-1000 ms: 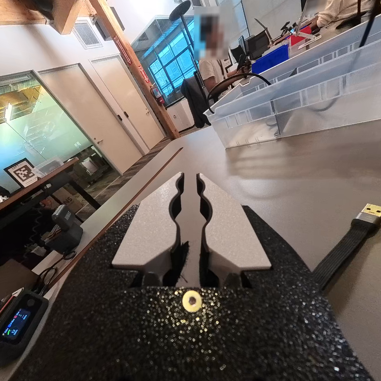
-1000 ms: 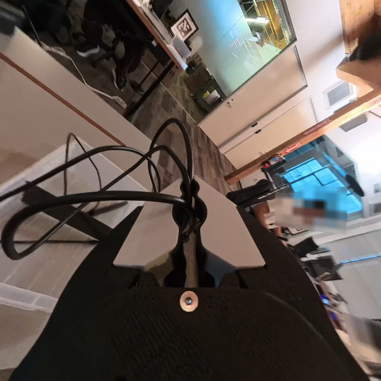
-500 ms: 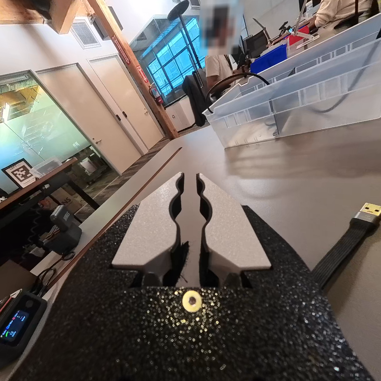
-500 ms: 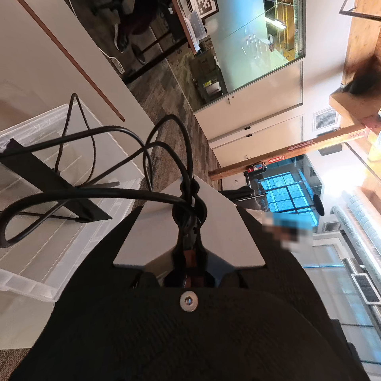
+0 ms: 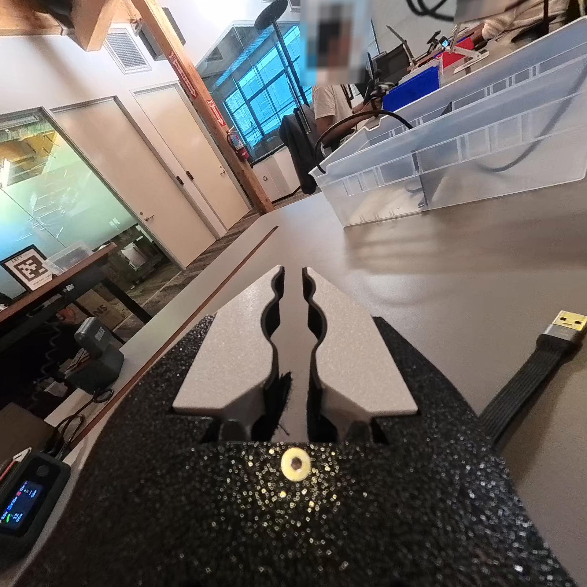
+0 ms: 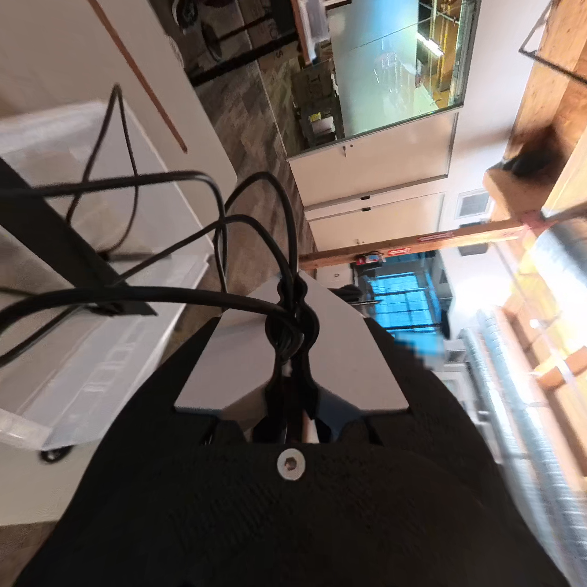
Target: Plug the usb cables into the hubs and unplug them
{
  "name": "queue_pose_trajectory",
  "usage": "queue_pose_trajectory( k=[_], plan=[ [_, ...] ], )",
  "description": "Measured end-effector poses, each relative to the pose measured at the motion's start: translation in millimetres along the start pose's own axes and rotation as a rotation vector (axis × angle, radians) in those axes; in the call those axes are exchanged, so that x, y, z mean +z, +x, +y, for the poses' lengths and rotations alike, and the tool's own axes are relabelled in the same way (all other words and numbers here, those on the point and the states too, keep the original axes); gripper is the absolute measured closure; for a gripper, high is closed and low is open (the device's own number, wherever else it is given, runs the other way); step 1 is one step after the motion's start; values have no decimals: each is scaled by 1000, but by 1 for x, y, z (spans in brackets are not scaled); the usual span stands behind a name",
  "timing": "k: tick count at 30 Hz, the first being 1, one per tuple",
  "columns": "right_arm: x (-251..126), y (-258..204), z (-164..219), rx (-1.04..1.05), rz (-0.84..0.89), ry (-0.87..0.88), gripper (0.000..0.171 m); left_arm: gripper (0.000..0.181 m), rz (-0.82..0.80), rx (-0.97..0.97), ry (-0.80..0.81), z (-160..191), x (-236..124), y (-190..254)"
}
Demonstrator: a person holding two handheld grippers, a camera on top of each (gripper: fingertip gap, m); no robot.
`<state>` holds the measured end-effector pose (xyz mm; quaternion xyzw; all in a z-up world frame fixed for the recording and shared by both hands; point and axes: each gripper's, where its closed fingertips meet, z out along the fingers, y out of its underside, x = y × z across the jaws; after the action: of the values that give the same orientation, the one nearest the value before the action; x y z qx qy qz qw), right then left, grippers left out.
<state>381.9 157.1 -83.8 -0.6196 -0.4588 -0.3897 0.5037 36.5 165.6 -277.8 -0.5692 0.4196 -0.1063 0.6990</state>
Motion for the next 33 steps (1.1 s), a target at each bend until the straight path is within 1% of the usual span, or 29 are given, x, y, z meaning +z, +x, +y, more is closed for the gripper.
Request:
queue_pose_trajectory(
  k=[3,5,8,12,14,16,20,22,25,28,31,32,33],
  plan=[
    [15,-32,9,-259,18,-80,171,172,1,0,0,0,0,0],
    [26,-61,15,-416,-16,-122,171,172,1,2,0,0,1,0],
    [36,-112,18,-537,-154,-116,171,172,1,3,1,-1,0,0],
    [31,-161,14,-626,-355,-65,171,173,0,0,2,-1,0,0],
    [25,-179,13,-618,-474,-51,171,173,1,0,1,0,0,0],
    [19,-198,21,-584,-619,-87,171,173,3,2,0,0,1,0],
    [17,-227,28,-411,-851,-135,171,173,6,4,1,0,1,1],
    [24,-236,30,-301,-925,-158,171,173,8,4,1,0,1,1],
    [30,-251,43,-202,-1038,-250,171,173,8,5,3,-1,1,1],
    [23,-270,59,-184,-1163,-354,171,173,9,5,3,-1,1,1],
    [14,-266,66,-175,-1211,-436,171,173,10,5,4,-1,1,1],
    [12,-259,64,-137,-1213,-448,163,173,10,4,4,-1,1,1],
    [11,-250,59,-74,-1211,-445,148,173,10,4,4,-1,1,1]
  ],
)
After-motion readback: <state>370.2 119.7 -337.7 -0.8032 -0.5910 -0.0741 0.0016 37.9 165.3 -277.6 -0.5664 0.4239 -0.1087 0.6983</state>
